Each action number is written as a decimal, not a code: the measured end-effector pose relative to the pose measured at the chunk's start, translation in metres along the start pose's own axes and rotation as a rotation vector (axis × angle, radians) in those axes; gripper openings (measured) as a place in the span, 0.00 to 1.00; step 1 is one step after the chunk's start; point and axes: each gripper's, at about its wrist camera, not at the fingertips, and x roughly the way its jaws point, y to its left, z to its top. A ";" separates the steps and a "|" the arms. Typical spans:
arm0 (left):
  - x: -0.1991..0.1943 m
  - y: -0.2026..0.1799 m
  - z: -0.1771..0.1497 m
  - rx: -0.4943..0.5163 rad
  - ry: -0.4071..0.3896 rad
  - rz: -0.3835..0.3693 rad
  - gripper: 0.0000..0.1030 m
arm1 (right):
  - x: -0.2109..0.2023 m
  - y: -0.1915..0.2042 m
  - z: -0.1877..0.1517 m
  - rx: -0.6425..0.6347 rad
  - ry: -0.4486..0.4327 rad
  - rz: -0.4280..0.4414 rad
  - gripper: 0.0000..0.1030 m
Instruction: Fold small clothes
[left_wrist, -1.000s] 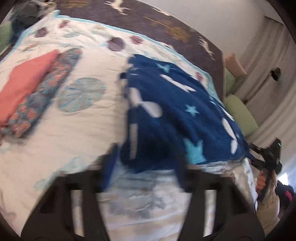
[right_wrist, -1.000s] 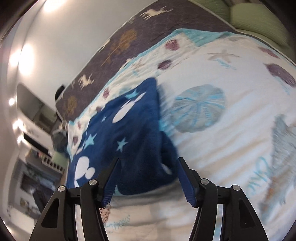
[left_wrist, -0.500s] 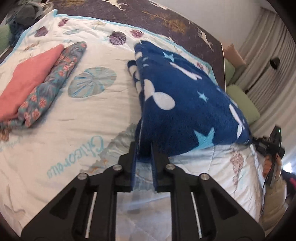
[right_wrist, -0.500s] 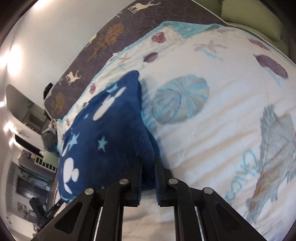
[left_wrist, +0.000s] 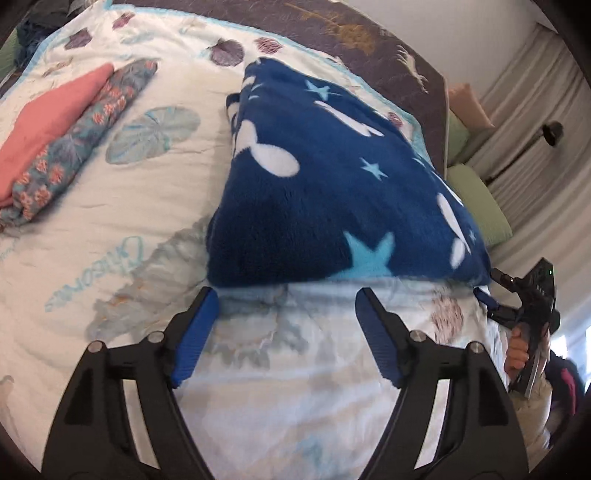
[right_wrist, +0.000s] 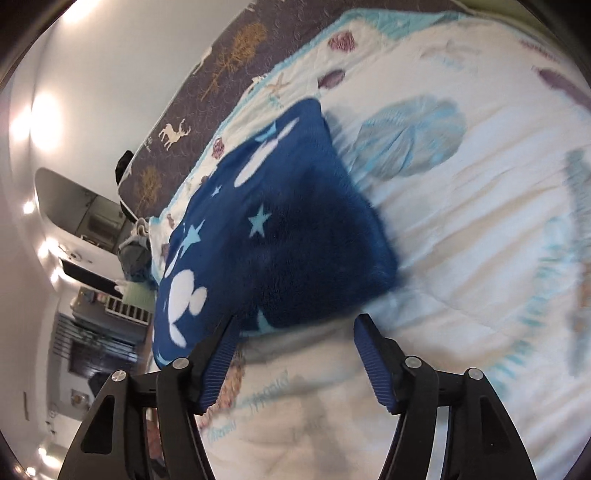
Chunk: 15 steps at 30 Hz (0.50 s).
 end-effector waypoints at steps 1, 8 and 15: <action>0.001 0.002 0.004 -0.029 -0.016 -0.011 0.75 | 0.005 -0.002 0.004 0.031 -0.019 0.017 0.68; 0.010 0.036 0.028 -0.313 -0.110 -0.120 0.75 | 0.012 -0.015 0.027 0.154 -0.148 0.021 0.70; 0.008 0.019 0.035 -0.201 -0.130 -0.081 0.23 | 0.017 -0.013 0.033 0.134 -0.152 0.009 0.18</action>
